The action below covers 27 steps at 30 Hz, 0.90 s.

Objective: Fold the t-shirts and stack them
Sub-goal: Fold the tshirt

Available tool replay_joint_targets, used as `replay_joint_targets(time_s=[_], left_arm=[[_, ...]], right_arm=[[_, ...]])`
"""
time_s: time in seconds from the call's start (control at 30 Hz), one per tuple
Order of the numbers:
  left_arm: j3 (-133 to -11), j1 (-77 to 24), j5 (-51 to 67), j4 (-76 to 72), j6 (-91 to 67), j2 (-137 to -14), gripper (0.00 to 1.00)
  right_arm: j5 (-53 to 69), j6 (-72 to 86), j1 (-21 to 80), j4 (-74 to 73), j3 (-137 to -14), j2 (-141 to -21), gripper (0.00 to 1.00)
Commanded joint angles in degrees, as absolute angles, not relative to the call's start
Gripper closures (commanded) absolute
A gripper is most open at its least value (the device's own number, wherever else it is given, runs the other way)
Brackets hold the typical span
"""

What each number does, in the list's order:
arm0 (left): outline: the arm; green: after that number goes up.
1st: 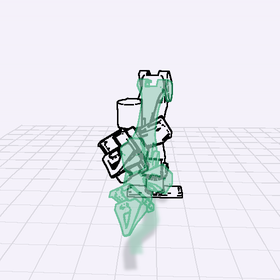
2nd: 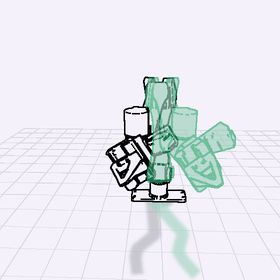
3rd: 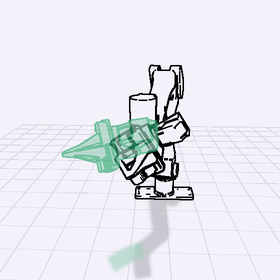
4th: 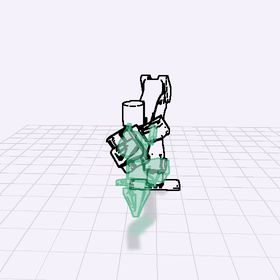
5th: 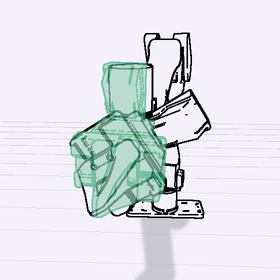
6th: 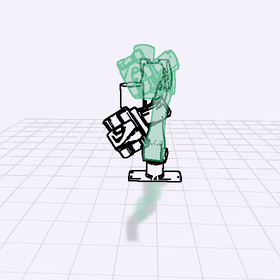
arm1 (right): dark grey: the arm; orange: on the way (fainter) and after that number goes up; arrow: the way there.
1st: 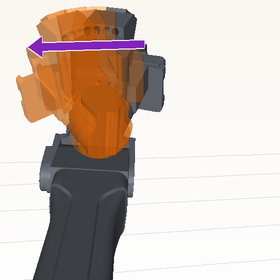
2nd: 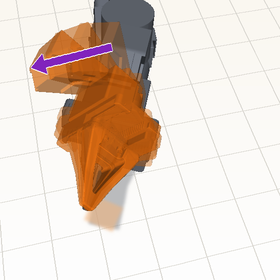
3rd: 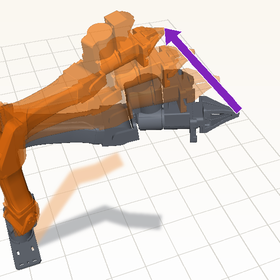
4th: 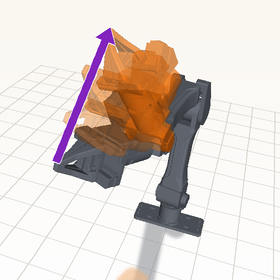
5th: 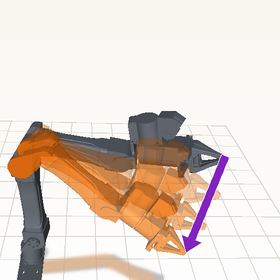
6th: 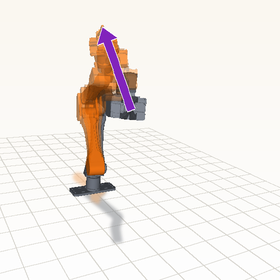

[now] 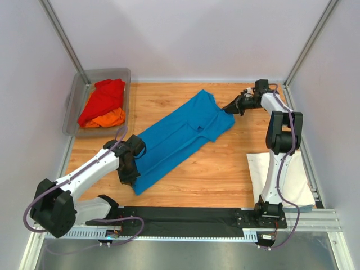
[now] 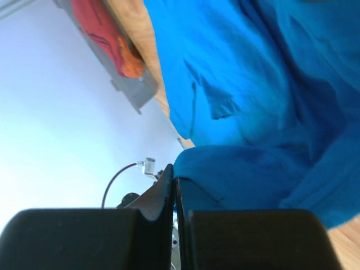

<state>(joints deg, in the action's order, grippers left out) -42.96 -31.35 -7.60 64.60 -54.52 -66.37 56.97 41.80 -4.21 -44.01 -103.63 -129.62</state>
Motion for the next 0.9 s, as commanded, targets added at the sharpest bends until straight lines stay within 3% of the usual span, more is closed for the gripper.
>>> replay_joint_targets(time_s=[0.0,0.87], left_arm=[[-47.2,-29.7,-9.9,65.1,-50.5,-68.8,1.00],[-53.9,-17.7,-12.8,61.4,-42.1,-82.9,1.00]], right_arm=[[61.8,51.2,-4.2,-34.0,-104.6,-130.3,1.00],[66.1,69.1,-1.8,-14.9,-107.0,-137.6,1.00]])
